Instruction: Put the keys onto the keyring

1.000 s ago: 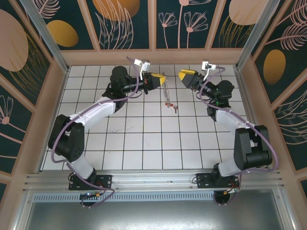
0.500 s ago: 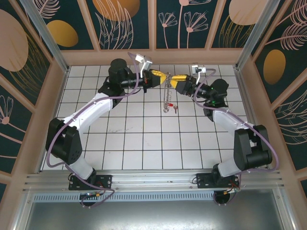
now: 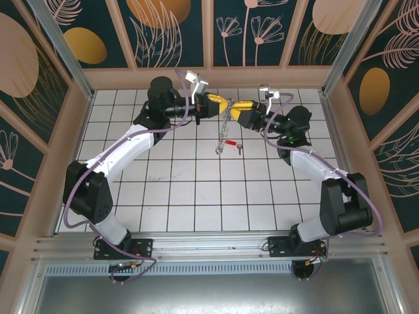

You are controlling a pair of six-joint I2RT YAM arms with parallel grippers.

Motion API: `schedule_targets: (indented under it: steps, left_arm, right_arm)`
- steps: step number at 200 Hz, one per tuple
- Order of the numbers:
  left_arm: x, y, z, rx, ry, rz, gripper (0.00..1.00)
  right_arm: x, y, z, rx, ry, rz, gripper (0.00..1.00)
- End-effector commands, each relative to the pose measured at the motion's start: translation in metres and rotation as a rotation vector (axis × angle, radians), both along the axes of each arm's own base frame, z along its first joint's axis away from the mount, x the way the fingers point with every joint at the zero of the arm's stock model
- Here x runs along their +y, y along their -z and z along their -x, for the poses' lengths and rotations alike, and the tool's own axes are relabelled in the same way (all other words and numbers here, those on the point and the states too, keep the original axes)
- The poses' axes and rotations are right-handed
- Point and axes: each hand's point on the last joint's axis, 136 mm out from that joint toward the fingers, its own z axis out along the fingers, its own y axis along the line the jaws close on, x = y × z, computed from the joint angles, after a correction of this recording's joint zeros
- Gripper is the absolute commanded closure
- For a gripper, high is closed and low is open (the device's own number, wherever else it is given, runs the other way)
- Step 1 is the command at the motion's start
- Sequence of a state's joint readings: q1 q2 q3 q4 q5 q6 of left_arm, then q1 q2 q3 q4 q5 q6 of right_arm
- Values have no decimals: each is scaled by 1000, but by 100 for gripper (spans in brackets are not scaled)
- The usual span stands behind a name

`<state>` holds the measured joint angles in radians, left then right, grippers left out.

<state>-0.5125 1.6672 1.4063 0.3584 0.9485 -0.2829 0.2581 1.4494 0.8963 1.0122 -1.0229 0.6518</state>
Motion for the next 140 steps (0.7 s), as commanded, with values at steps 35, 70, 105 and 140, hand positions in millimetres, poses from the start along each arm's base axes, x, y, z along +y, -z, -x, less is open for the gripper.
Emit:
schedule_targets:
  steps: [35, 70, 105, 140]
  left_arm:
    - [-4, -15, 5, -31, 44, 38, 100]
    - [-4, -15, 7, -28, 50, 43, 100]
    - [-3, -15, 7, -26, 52, 45, 100]
    - [-3, -14, 7, -27, 52, 45, 100]
  right_arm:
    - [0, -41, 12, -138, -3, -27, 58]
    - [5, -41, 11, -135, -16, -29, 59]
    - [11, -38, 13, -130, -40, -22, 63]
    - [13, -30, 14, -115, -49, -14, 65]
